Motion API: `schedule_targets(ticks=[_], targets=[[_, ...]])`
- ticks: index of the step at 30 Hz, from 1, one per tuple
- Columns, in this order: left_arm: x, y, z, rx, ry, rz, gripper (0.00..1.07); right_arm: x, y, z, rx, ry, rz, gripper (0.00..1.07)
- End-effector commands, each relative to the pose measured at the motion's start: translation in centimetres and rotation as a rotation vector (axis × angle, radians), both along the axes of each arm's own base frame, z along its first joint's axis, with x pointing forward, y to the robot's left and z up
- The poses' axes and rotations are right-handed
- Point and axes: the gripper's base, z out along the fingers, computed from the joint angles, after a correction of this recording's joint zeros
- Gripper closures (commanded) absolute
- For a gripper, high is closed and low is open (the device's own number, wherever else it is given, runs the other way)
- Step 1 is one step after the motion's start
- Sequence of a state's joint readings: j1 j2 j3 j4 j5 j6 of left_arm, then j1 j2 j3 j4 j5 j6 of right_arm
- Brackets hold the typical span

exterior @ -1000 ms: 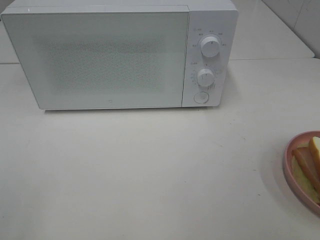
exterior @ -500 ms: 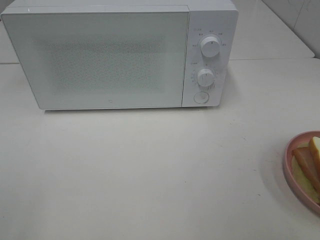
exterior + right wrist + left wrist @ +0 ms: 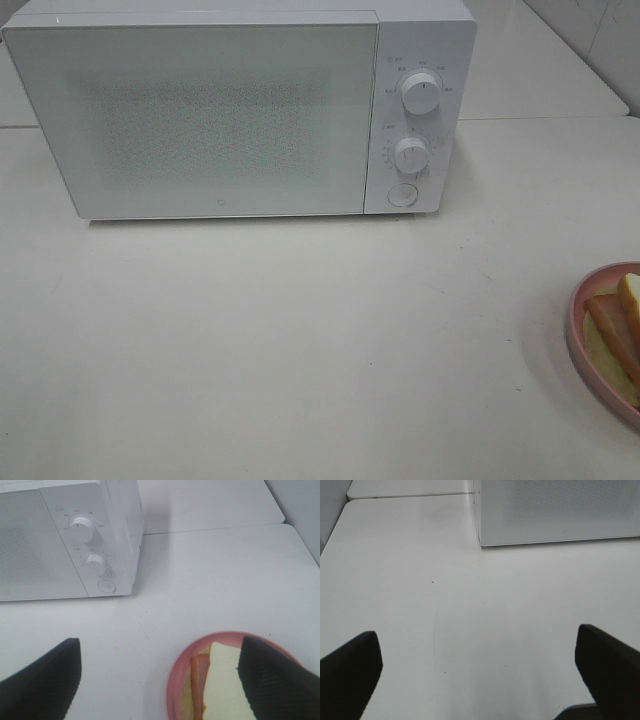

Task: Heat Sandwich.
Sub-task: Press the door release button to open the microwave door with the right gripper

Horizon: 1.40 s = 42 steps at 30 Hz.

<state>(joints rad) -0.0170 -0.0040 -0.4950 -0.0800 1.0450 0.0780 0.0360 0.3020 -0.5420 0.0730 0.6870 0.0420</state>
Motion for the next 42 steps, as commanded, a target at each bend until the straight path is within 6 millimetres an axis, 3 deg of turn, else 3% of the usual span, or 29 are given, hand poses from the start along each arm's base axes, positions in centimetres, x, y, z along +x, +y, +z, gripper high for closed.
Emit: schedule_targets(ticks=[1,19,27,35,42], targets=[[-0.3,-0.1,0.0,-0.014,-0.025,-0.003,0.09,1.3,0.0,0.5,-0.045,-0.037,0.012,0.26],[-0.3,-0.1,0.0,-0.014,-0.025,-0.003,0.09,10.0,0.1,-0.6,-0.053,-0.042,-0.009,0.3],[-0.3,-0.1,0.0,-0.014,-0.025,-0.003,0.09,14.6,0.2,-2.6,-0.064,-0.056,-0.017,0.31],[-0.3,-0.1,0.0,-0.014,-0.025,-0.003,0.09,17.7,2.8,-4.7,-0.117,-0.09,0.098,0.31],[-0.3,-0.1,0.0,-0.014,-0.025,-0.003,0.09,18.9,5.4,-6.0,-0.105,-0.124,0.155,0.31]])
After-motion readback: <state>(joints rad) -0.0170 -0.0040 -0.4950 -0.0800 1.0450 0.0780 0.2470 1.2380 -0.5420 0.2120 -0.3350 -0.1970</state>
